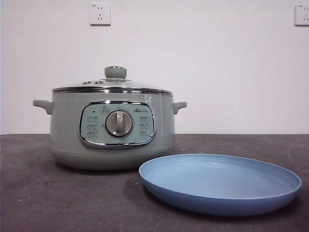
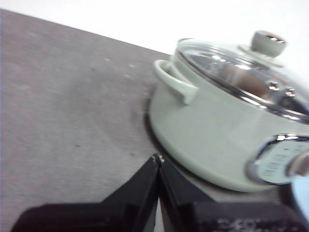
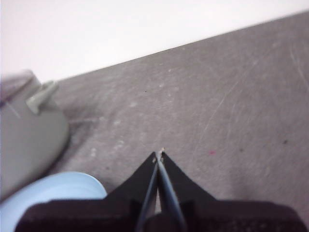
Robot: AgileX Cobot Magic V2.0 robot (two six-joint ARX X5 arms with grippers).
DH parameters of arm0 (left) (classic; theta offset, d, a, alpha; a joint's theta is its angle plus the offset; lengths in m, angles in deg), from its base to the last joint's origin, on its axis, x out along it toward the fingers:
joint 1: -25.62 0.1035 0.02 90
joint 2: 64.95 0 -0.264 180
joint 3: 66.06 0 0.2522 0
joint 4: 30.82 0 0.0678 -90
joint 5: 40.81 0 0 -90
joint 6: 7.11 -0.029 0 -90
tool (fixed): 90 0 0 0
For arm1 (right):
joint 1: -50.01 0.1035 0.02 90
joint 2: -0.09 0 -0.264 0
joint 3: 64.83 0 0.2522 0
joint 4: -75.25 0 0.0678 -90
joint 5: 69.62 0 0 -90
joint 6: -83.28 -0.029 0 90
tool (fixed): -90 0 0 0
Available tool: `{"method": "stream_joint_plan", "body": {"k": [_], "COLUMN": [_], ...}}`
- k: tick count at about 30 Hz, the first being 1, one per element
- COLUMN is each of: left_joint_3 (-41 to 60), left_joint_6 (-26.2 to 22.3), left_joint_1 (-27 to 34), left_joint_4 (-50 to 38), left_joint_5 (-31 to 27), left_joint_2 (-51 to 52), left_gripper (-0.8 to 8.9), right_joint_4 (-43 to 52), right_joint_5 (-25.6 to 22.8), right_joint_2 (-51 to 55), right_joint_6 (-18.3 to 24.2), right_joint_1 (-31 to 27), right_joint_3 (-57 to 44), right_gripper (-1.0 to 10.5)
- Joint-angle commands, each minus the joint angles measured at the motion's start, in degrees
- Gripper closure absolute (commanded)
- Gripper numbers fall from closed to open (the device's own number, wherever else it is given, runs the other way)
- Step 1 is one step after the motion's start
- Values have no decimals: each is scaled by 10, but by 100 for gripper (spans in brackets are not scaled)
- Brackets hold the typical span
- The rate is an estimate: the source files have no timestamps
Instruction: Take the potato out from the steamer,put the potato on the plate,close the lid
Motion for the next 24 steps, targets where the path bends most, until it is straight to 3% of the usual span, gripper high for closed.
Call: {"method": "stream_joint_plan", "body": {"k": [1, 5, 15, 18, 24], "left_joint_3": [-2, -33, -168, -222, -336], "left_joint_6": [38, 46, 35, 2, -88], "left_joint_1": [2, 2, 2, 2, 2], "left_joint_4": [1, 9, 81, 106, 174], "left_joint_5": [30, 41, 60, 102, 187], "left_joint_2": [2, 1, -62, -120, -236], "left_gripper": [822, 822, 822, 822, 822], "right_joint_4": [-1, -1, -7, -45, -171], "right_joint_5": [6, 45, 96, 123, 182], "right_joint_2": [2, 2, -64, -114, -236], "right_joint_6": [-118, -147, -136, -94, 33], "right_joint_1": [0, 1, 1, 4, 12], "right_joint_3": [-4, 14, 119, 181, 315], "right_gripper": [951, 959, 959, 959, 959]}}
